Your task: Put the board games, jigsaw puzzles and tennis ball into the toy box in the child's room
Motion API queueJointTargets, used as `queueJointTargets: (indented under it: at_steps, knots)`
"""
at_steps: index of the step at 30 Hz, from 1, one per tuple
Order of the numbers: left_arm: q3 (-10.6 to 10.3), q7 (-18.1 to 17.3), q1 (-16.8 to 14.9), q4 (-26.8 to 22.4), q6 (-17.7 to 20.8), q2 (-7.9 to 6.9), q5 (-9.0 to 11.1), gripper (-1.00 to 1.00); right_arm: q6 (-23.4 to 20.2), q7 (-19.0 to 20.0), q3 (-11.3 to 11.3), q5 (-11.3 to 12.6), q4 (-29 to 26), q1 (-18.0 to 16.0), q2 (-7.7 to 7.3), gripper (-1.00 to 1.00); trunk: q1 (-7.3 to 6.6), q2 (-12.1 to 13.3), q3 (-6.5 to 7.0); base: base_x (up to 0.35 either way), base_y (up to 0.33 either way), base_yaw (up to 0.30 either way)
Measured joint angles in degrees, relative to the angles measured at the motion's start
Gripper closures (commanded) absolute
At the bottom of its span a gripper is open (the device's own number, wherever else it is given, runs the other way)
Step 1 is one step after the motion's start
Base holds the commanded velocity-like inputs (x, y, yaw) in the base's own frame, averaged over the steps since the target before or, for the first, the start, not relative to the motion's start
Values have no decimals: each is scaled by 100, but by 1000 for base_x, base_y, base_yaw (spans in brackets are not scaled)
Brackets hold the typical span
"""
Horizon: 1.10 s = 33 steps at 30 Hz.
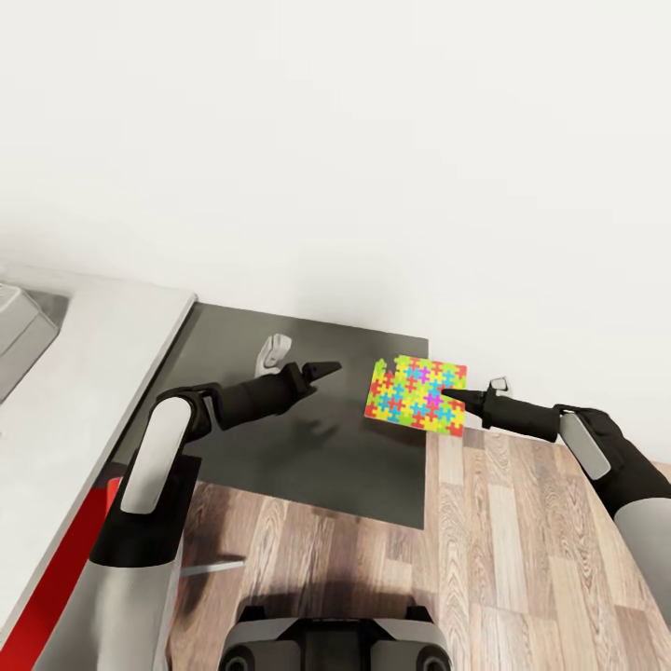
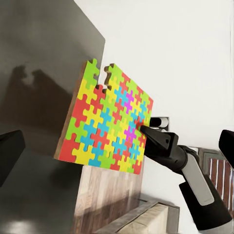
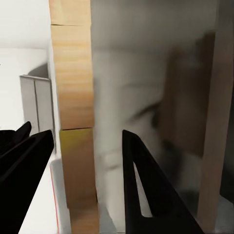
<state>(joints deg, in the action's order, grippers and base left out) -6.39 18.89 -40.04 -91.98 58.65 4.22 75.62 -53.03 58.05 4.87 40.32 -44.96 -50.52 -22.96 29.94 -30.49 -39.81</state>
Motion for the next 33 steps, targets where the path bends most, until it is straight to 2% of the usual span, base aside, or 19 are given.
queueJointTargets:
  at_steps: [7, 19, 23, 26, 27, 30, 33]
  knots:
    - [3, -102, 0, 0, -3, -7, 217, -100, -261, -5, -1, 5, -76, 2, -73, 100, -154, 281, 132, 0, 0, 35]
    - [50, -190, 1, 2, 3, -31, 353, -100, -479, -9, -6, 12, -111, 2, -116, 100, -418, 764, 406, 0, 0, 161]
    - [123, -232, 1, 9, 5, -34, 466, -100, -498, -10, -7, 11, -114, 2, -121, 100, -419, 766, 431, 0, 0, 202]
    - [203, -260, 1, 17, 7, -38, 698, -100, -521, -3, -13, 24, -123, -3, -153, 100, -419, 766, 451, 0, 0, 209]
    - [204, -260, 1, 17, 7, -38, 699, -100, -521, -3, -13, 22, -123, -3, -153, 100, -419, 766, 457, 0, 0, 211]
    - [241, -272, 2, 20, 8, -40, 867, -100, -536, 10, -20, 53, -198, -1, -239, 100, -419, 766, 476, 0, 0, 213]
    - [248, -281, 2, 22, 10, -39, 934, -100, -546, 15, -22, 67, -276, 2, -305, 100, -419, 766, 496, 0, 0, 215]
